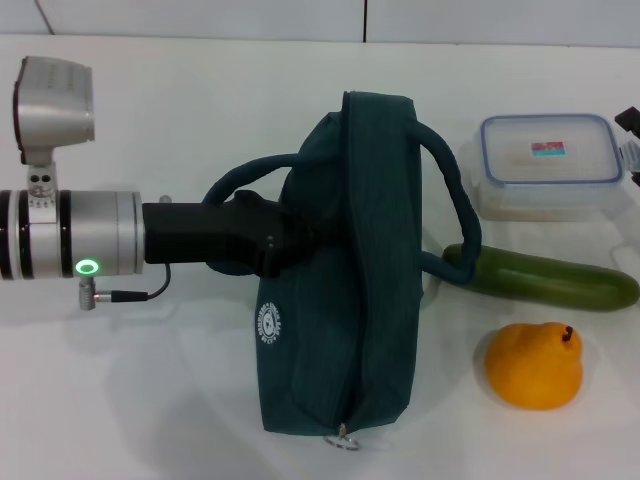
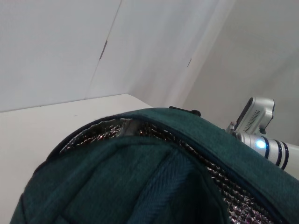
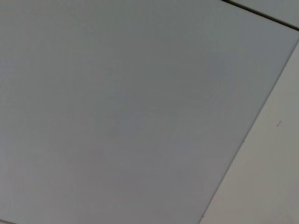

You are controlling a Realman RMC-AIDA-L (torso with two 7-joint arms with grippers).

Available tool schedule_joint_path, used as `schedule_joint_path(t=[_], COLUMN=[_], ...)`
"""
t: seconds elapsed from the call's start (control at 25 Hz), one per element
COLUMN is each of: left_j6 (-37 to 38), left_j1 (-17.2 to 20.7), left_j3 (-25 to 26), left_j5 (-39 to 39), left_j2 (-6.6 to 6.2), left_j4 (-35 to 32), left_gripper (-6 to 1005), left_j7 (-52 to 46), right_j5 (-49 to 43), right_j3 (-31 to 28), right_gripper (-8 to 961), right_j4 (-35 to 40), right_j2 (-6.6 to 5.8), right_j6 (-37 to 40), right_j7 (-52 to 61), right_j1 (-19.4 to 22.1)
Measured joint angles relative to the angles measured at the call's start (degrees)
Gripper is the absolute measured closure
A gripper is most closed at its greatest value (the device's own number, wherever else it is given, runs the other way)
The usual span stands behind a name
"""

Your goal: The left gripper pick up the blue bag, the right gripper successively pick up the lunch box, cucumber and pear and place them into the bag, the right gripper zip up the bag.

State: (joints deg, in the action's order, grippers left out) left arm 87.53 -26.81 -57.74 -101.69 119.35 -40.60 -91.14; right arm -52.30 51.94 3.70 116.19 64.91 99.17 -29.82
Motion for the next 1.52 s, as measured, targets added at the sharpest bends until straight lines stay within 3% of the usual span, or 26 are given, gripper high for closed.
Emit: schedule_joint_path(t=[1.16, 1.52], left_j6=[0.0, 0.0], left_j1=[-0.1, -0.2], left_j3=[0.0, 0.0], left_j5=[0.0, 0.4], left_j2=[0.09, 0.09], left_j4=[0.8, 1.4], left_gripper=[957, 957], left_j7=[0.9, 2.3], right_j5=[-0.2, -0.1], right_j3=[0.4, 0.1], right_gripper=[369, 466], right_j4=[-1.4, -2.0], right_j2=[0.00, -0.01], right_j6=[-2.2, -1.2], right_j7=[0.0, -1.0], right_j1=[-1.7, -2.4])
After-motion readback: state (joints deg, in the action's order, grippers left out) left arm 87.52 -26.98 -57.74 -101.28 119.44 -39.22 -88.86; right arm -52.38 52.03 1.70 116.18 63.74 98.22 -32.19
